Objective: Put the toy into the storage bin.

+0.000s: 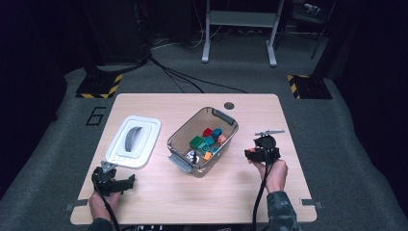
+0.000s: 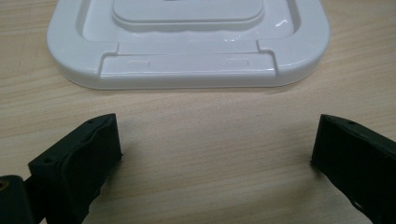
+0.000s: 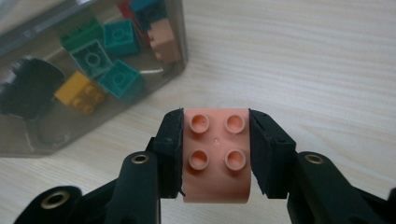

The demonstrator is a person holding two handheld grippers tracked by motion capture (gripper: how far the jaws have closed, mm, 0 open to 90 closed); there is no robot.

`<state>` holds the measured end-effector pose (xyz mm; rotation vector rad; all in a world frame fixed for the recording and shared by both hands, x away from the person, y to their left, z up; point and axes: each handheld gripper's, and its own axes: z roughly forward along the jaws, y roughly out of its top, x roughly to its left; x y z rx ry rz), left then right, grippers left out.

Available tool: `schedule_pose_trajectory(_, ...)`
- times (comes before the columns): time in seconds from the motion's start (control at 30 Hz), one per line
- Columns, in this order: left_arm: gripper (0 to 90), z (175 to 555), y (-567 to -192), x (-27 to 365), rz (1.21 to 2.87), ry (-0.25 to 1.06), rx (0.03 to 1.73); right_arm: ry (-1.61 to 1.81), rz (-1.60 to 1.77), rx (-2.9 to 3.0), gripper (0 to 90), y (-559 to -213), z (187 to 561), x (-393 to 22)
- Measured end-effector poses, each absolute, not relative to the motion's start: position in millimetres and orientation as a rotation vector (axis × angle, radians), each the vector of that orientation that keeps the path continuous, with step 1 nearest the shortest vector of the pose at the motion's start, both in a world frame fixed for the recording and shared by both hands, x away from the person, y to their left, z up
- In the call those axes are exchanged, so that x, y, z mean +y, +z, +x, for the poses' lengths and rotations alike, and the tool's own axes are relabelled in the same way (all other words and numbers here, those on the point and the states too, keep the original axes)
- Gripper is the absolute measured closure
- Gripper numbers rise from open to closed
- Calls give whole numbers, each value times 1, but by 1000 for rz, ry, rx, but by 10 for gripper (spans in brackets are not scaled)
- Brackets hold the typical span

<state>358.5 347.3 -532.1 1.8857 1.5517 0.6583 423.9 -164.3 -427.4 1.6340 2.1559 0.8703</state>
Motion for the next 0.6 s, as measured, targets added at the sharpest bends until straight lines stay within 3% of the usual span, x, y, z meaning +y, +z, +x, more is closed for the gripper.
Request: schedule_pose_trajectory(0.6, 11, 358, -532, 347, 1886, 657, 1552, 956, 1585, 2132, 588, -393, 439, -163)
